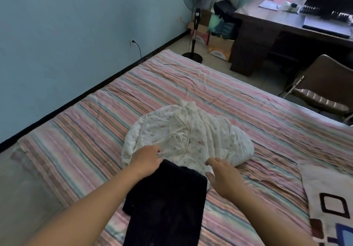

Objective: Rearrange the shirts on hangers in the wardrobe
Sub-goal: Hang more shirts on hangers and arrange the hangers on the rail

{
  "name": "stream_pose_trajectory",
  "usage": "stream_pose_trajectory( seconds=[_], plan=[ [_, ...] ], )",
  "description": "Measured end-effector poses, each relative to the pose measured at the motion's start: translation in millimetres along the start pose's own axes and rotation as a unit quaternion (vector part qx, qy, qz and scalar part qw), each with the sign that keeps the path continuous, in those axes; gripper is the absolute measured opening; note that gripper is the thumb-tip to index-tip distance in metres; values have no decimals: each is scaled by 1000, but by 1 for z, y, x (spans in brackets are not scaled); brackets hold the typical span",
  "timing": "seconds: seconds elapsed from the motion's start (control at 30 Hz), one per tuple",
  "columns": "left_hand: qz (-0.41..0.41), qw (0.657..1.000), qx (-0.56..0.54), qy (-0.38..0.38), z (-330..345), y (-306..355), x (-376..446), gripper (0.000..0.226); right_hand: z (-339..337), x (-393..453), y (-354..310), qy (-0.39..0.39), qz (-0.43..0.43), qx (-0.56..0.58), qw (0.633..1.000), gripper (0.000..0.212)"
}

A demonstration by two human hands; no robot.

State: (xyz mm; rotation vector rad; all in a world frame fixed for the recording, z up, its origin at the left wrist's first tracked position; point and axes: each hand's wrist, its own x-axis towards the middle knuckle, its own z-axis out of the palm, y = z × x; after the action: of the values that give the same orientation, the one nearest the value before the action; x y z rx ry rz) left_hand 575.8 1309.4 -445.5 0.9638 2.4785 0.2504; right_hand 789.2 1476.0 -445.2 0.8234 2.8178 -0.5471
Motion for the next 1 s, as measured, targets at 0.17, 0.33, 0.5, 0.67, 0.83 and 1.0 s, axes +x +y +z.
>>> stream_pose_trajectory(
  seconds=[0.17, 0.33, 0.5, 0.67, 0.83, 1.0],
  plan=[
    [-21, 999, -4, -29, 65, -13, 65, 39, 54, 57, 53, -42, 40, 40, 998, 36],
    [-21, 999, 6, -47, 128, -22, 122, 40, 116, 94, 98, -55, 102, 73, 991, 46],
    [7, 995, 50, -81, 182, -31, 163, 55, 169, 117, 122, -77, 149, 122, 978, 59],
    [13, 987, 143, -71, 210, -38, 189, 37, 207, 136, 128, -125, 175, 187, 959, 60],
    [-19, 989, 141, -41, 209, -39, 195, 18, 224, 142, 125, -116, 217, 228, 942, 38],
    [-23, 999, 47, -11, 192, -44, 173, 24, 213, 128, 114, -59, 218, 245, 943, 11]
  ],
)
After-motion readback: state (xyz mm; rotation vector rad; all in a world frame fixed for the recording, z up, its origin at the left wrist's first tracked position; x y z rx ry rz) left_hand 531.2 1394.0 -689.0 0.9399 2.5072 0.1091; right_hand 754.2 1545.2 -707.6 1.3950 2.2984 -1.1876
